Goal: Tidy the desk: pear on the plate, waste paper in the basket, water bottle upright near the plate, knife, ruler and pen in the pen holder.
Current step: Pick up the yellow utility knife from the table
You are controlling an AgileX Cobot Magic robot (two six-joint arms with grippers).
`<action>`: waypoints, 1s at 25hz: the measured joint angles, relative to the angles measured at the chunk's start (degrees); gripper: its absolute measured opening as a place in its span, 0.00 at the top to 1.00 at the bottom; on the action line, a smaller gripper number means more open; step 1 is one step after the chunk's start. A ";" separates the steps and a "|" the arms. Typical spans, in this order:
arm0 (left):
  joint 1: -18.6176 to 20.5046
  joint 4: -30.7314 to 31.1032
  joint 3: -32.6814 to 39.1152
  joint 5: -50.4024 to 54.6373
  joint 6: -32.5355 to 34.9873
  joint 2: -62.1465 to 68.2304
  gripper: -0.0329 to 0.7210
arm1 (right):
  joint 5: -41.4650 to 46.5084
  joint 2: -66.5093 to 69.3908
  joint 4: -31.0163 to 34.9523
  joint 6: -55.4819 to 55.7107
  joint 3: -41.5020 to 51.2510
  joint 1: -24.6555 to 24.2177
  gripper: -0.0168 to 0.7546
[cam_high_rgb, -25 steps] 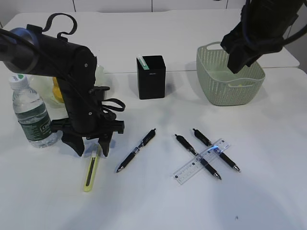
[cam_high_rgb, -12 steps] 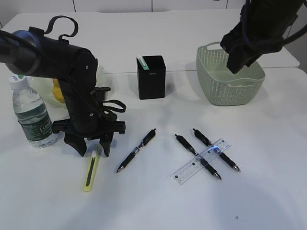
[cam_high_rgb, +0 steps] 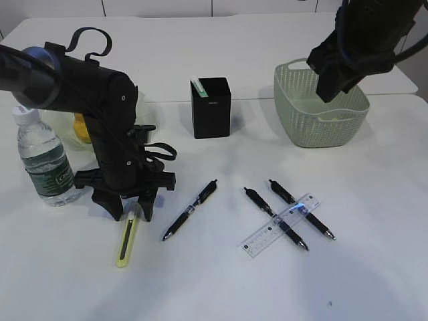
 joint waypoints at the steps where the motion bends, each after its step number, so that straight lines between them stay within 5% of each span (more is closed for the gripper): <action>1: 0.00 0.00 0.00 0.00 0.00 0.00 0.43 | 0.00 0.00 0.03 0.00 0.00 0.00 0.57; 13: 0.00 0.00 0.00 0.00 0.00 0.00 0.78 | 0.00 0.00 0.16 0.09 0.00 0.00 0.57; 25: 0.00 0.00 -1.73 0.12 0.00 0.00 0.81 | 0.00 0.00 0.16 0.09 0.00 0.00 0.57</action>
